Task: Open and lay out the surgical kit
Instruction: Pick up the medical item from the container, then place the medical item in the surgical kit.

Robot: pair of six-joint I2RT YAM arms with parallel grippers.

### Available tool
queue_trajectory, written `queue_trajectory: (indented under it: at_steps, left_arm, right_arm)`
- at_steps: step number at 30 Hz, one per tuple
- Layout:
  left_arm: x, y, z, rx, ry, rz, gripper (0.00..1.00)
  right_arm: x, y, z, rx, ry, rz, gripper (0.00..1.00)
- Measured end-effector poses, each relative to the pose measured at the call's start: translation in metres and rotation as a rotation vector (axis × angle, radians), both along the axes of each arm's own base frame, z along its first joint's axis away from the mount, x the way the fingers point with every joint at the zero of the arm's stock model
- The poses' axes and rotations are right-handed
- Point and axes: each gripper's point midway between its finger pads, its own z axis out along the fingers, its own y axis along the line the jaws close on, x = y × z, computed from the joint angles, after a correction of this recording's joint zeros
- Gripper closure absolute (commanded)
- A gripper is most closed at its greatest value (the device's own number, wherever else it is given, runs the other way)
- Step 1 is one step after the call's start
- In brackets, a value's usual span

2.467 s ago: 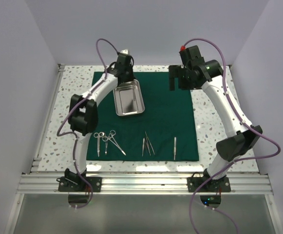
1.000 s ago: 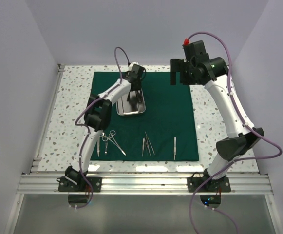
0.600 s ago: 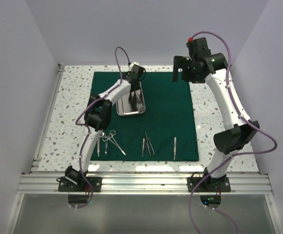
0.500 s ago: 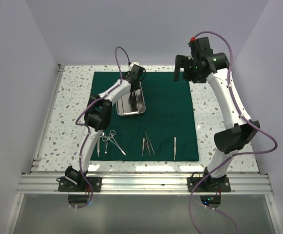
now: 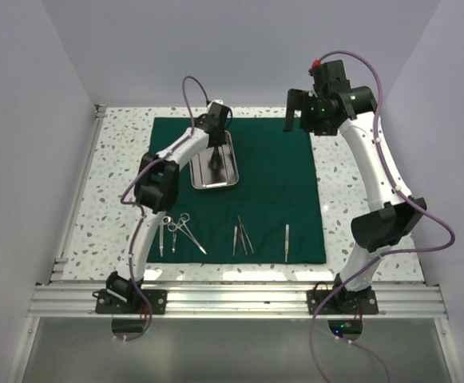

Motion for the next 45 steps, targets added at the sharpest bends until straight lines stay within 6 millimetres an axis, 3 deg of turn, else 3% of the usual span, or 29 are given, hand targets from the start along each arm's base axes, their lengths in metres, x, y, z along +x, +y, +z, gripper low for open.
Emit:
queue_trajectory:
  at_steps: [11, 16, 27, 32, 35, 41, 45]
  left_arm:
    - [-0.009, 0.012, 0.007, -0.057, 0.068, -0.019, 1.00]
    - [-0.013, 0.017, 0.020, -0.081, 0.080, -0.015, 1.00]
    - [-0.020, -0.005, 0.110, -0.281, -0.015, -0.034, 1.00]
    - [-0.059, -0.016, 0.134, -0.364, -0.002, -0.045, 1.00]
    - [-0.092, -0.036, 0.136, -0.382, 0.018, -0.073, 1.00]
    - [-0.190, -0.106, 0.113, -0.390, 0.105, -0.174, 1.00]
    - [-0.243, -0.125, 0.092, -0.395, 0.158, -0.183, 1.00]
  right_arm:
    - [-0.001, 0.004, 0.000, 0.018, 0.003, 0.008, 0.04]
    - [0.000, 0.004, 0.001, 0.021, 0.002, 0.009, 0.04]
    - [0.000, 0.004, 0.002, 0.023, -0.003, 0.009, 0.04]
    - [-0.002, 0.004, 0.001, 0.023, 0.000, 0.008, 0.04]
    - [-0.007, 0.002, -0.001, 0.022, 0.008, 0.005, 0.04]
    - [-0.025, -0.003, -0.006, 0.018, 0.029, -0.002, 0.04]
    - [-0.046, -0.009, -0.013, 0.014, 0.051, -0.007, 0.04]
